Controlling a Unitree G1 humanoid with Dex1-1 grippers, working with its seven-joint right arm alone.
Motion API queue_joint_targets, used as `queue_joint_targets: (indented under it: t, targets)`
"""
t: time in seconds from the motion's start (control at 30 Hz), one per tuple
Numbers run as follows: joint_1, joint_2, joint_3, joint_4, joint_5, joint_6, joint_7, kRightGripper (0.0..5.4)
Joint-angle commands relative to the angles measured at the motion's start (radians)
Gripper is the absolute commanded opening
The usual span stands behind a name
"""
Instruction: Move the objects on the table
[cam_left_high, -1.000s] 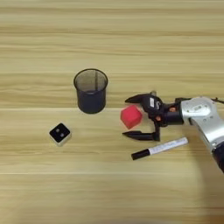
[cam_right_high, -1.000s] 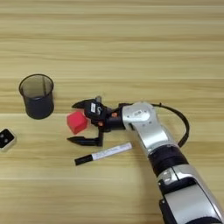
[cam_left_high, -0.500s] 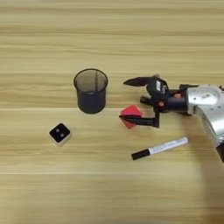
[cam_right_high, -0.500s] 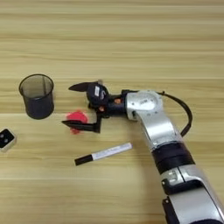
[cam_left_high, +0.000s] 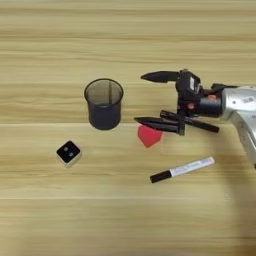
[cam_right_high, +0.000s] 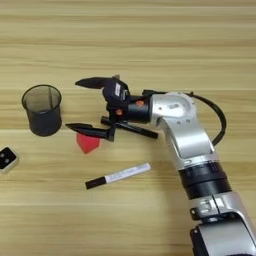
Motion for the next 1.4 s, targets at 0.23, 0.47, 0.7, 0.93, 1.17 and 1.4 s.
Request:
queue_joint_targets:
  t: [0.23,0.47,0.7,0.93,1.17,1.4]
  targets:
    - [-0.069,-0.015,-0.044,-0.137,0.063,0.032,-0.055,5.37]
    - [-0.065,0.018,-0.006,-0.205,0.083,0.075,-0.065,5.37]
    - [-0.061,0.054,0.062,-0.259,0.077,0.108,-0.068,5.37]
    - [-0.066,0.095,0.155,-0.280,0.061,0.134,-0.066,5.37]
    - [-0.094,0.163,0.236,-0.253,0.036,0.147,-0.088,5.37]
    - [-0.108,0.234,0.313,-0.208,-0.012,0.164,-0.120,5.37]
